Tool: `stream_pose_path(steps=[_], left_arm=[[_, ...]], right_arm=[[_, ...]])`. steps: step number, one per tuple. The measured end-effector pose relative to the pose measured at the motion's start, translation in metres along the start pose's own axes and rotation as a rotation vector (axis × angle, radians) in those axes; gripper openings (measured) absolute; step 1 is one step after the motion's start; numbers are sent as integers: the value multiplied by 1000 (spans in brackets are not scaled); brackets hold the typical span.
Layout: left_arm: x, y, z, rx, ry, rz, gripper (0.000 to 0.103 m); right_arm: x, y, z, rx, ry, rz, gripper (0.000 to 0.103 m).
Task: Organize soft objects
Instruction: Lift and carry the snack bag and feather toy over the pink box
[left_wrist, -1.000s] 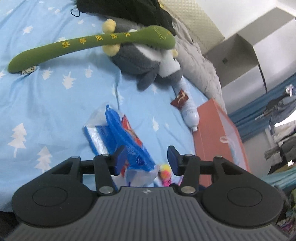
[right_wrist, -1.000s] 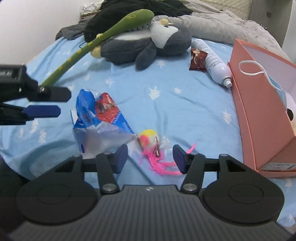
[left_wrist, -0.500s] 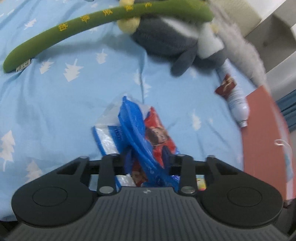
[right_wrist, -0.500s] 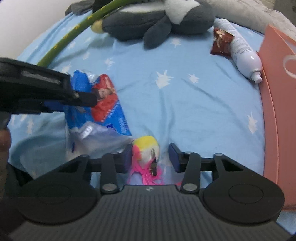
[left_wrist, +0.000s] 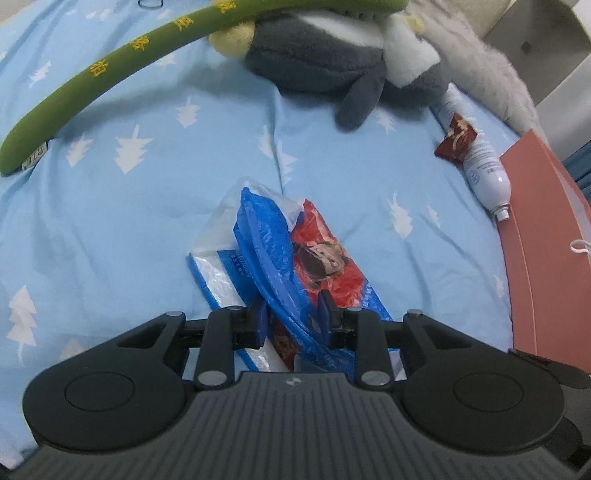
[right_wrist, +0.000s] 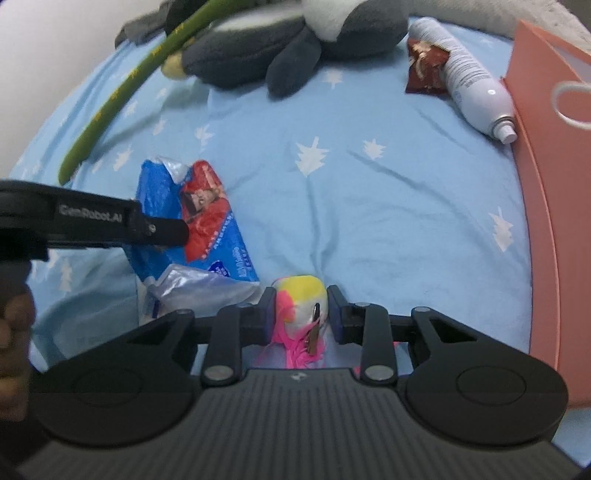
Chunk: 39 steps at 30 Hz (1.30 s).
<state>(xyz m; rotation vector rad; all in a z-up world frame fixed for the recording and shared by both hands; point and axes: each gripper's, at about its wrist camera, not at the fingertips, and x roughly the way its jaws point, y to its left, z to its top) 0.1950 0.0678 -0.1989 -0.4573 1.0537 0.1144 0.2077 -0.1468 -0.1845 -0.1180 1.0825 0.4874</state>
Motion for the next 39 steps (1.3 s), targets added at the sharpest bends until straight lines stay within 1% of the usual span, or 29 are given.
stream_pose_path(steps=[1,2,3,5,7,12,15,21,26,29,34,39], left_arm=[[-1,0,-3,11,-21,-3,26],[-3,0,-5,19,-36,-9,16],[-4,-1,-6,22,-48,-24,13],[-8,1,-6,14,-49,-52,7],[-19,-2,-7,29,-56,-90,5],[-51,-18,-9,76,-104,-165,4],[-67,-23,-11,76,-100,-226,4],[-97,-37,-9,125,-118,-283,4],[-124,-54,3,186,-130,-346,4],[-142,-72,14,229,-153,-380,4],[-173,-109,33,281,-205,-443,4],[-186,-151,43,322,-227,-482,4]], right_arm=[[-2,0,-4,11,-21,-5,32],[-4,0,-8,23,-41,-12,32],[-6,1,-11,29,-58,-21,32],[-13,4,-15,58,-78,-54,32],[-25,7,-16,94,-103,-62,32],[-62,19,-17,73,-176,-100,32],[-82,22,-18,71,-203,-111,32],[-116,23,-17,109,-251,-129,32],[-151,27,-9,106,-330,-153,32],[-170,26,-1,108,-374,-163,32],[-204,11,14,114,-456,-193,32],[-228,-15,21,138,-506,-236,32]])
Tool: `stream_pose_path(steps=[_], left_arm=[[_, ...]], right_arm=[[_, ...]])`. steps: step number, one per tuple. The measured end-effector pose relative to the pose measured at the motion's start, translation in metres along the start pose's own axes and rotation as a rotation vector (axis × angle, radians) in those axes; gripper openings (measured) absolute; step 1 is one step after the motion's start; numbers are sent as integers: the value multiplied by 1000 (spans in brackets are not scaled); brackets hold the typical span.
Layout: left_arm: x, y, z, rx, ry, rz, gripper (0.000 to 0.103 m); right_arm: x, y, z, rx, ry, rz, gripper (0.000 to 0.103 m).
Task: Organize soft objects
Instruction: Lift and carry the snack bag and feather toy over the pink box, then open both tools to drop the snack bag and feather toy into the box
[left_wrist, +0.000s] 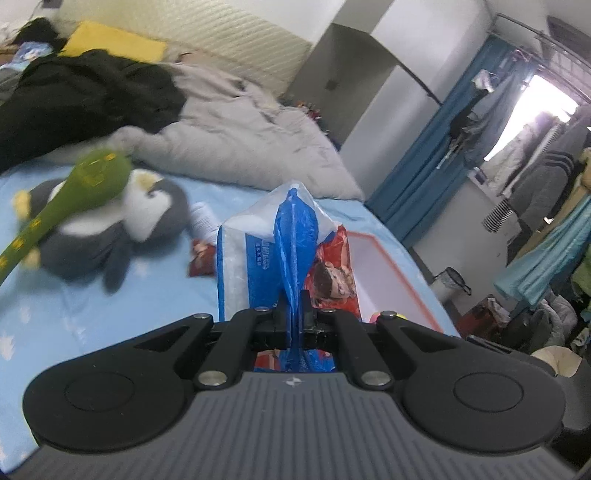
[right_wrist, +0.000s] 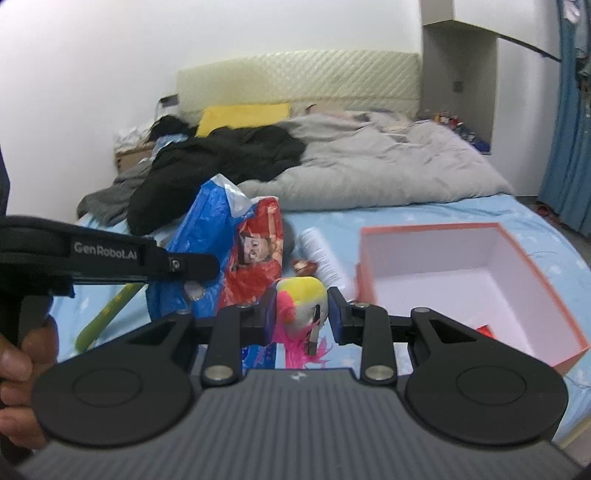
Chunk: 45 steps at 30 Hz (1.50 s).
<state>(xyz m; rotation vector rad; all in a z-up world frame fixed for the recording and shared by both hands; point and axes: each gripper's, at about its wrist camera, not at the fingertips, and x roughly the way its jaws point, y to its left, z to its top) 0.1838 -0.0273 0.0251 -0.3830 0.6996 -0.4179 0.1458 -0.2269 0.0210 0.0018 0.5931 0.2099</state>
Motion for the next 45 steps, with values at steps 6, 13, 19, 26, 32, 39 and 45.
stream_pose_path(steps=[6,13,19,26,32,39,45], left_arm=[[32,-42,11,69,40,-6,4],[74,-77,13,109,82,-22,4],[113,-95,11,149,123,-42,4],[169,-102,6,174,200,-47,4],[220,-95,-3,173,295,-40,5],[237,-74,-17,121,339,-21,45],[195,-69,-4,213,265,14,45]], right_arm=[[2,-43,2,73,-18,-63,32],[9,-93,4,116,8,-140,32],[17,-127,6,149,27,-190,32],[50,-157,1,190,127,-198,33],[77,-175,-6,205,214,-219,33],[93,-192,-18,263,277,-239,54],[76,-179,-11,238,215,-210,54]])
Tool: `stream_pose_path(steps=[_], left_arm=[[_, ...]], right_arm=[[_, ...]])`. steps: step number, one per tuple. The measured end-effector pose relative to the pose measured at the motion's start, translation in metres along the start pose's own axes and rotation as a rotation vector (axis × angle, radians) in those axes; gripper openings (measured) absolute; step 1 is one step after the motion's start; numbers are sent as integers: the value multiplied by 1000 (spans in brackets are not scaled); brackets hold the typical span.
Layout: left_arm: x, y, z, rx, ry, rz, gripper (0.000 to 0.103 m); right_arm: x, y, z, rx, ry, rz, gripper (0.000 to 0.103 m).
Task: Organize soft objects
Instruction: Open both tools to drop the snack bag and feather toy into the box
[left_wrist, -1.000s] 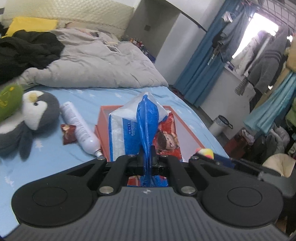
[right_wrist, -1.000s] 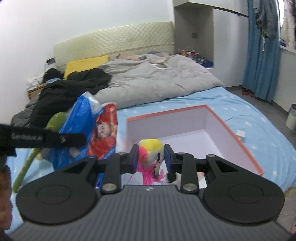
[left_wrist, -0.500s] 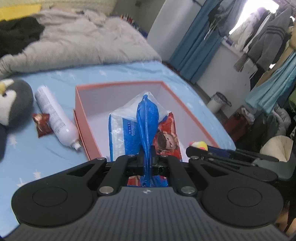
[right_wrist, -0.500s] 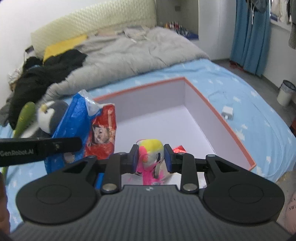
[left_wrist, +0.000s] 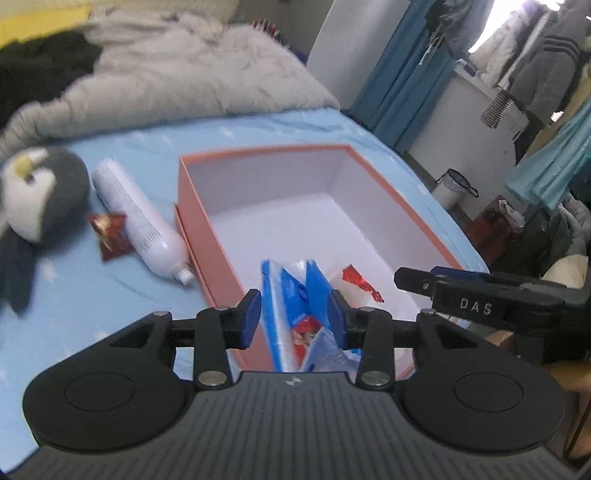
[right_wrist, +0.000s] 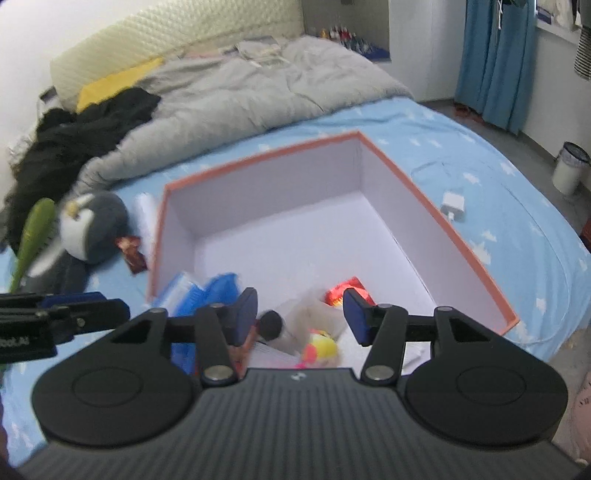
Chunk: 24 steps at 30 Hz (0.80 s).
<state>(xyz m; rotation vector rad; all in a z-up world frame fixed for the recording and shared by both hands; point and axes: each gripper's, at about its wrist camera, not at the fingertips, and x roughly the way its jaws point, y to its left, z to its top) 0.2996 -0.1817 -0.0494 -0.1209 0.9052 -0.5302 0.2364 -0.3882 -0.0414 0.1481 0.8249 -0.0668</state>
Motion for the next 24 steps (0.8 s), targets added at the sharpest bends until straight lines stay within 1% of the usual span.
stream_pose_path(steps=[4,7,11,14,16,24], left_arm=[[-47,3,2,29,-83,45,45],[-79,8,-1,20,-130,64,45],[-117,16,-13,4,-177,95,45],[-142,21,-28,-3,-204,125,45],[-158,26,-41,-22,-222,131,45],[-209,54,-92,-157,-274,157,45]], right_arm=[[-33,16,5,-16,-82,38,54],[-58,28,8,-34,-136,76,54],[-90,45,5,-45,-192,135,54],[-108,59,-2,-72,-219,168,54],[-118,68,-8,-94,-233,192,54],[-146,100,-41,-137,-261,279,54]])
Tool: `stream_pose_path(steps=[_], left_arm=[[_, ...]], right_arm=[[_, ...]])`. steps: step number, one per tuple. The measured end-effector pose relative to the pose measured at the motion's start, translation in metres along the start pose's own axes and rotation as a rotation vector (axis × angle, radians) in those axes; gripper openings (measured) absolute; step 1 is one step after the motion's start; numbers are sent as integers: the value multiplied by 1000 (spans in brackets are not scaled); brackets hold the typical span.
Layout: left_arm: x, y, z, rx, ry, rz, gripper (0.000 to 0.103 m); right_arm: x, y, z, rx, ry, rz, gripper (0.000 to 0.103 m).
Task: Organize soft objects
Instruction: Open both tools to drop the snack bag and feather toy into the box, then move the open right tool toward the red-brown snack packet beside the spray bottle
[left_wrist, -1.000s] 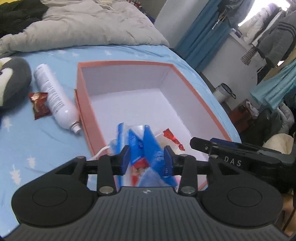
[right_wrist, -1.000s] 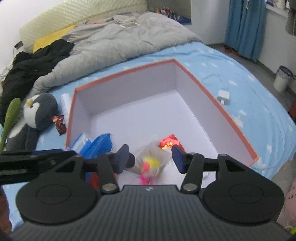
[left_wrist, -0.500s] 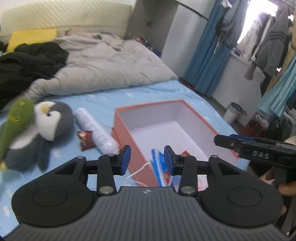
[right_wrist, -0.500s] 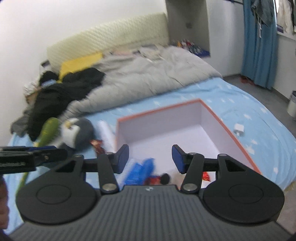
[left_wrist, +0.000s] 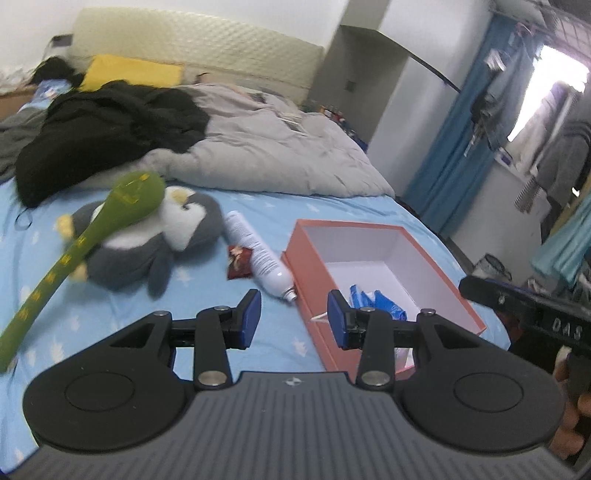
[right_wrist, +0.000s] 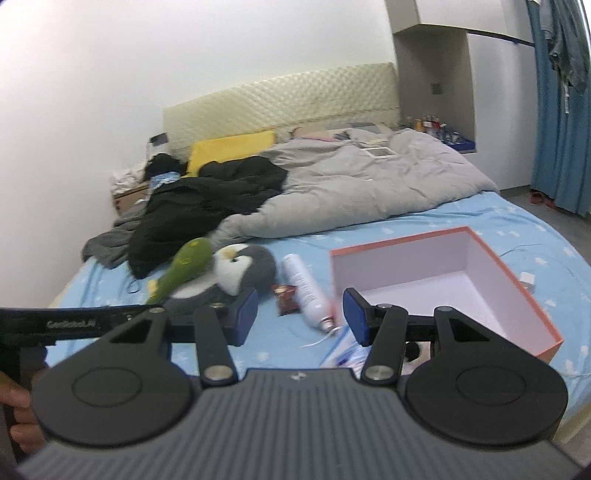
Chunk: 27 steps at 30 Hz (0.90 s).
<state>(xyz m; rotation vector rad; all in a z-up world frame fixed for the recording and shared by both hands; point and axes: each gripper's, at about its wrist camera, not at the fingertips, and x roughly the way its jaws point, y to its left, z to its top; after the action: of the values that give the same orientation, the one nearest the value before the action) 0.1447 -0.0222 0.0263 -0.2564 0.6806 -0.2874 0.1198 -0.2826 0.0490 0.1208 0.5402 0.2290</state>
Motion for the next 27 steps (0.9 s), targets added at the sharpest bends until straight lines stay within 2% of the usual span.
stream_pose_path(steps=[6,14,20,27], left_arm=[[-33,8,-26,-14,-30,44,45],[-62,12,-61,-31,-31,77,45],[-68,20,-82,-54,-14,113,45],[-54,35,-83,-99,15,130,45]], right_arm=[[-9,31,-29,-23,22,47,54],[-13,58,-65,-35,79,86,54],[-17,69,-80,-52,89,93,54],[-6,69,-87,-50,107,84,54]])
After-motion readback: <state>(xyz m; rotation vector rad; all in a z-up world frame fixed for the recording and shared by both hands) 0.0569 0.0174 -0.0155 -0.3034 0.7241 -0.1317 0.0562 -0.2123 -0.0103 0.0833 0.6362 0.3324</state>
